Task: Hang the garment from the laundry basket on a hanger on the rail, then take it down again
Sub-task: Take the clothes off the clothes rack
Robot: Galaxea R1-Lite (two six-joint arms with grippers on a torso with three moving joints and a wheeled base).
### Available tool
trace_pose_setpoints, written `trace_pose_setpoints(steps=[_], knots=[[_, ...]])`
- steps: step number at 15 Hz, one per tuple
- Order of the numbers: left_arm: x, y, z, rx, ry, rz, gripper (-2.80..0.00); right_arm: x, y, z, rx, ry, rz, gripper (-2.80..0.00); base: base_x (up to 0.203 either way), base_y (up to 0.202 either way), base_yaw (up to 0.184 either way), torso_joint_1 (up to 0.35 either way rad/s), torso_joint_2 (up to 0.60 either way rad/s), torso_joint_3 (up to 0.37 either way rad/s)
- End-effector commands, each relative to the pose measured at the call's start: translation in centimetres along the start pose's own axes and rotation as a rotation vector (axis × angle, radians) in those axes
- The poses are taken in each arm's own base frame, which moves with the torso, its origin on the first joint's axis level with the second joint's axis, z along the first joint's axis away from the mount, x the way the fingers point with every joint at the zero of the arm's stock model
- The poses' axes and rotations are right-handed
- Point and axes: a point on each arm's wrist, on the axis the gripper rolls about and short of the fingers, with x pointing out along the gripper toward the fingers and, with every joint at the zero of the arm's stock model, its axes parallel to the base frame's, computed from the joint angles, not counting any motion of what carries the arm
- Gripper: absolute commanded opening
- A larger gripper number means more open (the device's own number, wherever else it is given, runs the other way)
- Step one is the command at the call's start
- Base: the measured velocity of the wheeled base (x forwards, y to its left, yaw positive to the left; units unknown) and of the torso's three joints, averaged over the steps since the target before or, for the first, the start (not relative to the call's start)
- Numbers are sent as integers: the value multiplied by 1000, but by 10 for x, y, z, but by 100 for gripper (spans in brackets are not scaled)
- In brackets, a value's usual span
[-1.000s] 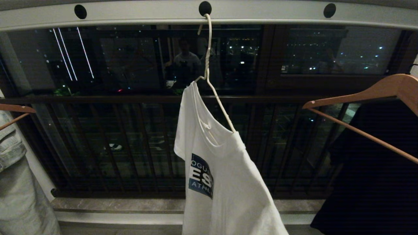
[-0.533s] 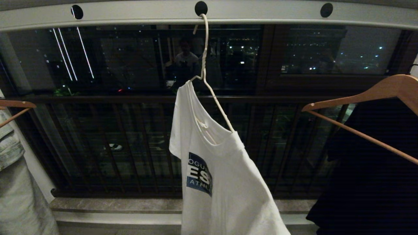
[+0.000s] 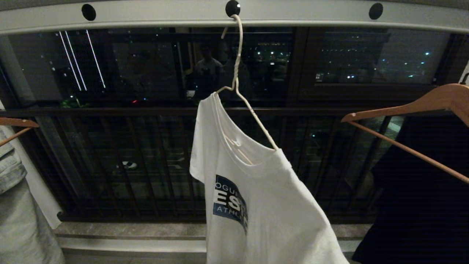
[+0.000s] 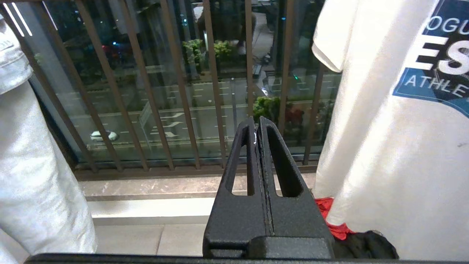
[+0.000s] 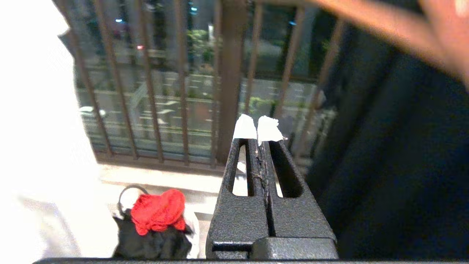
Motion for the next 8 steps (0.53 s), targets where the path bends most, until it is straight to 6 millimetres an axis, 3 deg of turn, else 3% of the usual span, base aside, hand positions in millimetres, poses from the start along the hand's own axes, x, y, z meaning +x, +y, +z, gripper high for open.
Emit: trace_pose_setpoints(steps=[1, 4, 8], knots=[[1, 0, -4, 0, 14, -1, -280, 17, -2, 37, -5, 50, 43, -280, 0, 0, 0, 0, 0, 0], [1, 0, -4, 0, 15, -1, -280, 46, -4, 85, -5, 80, 130, -280, 0, 0, 0, 0, 0, 0], [1, 0, -4, 0, 15, -1, -280, 111, -6, 154, 5, 116, 281, -280, 0, 0, 0, 0, 0, 0]])
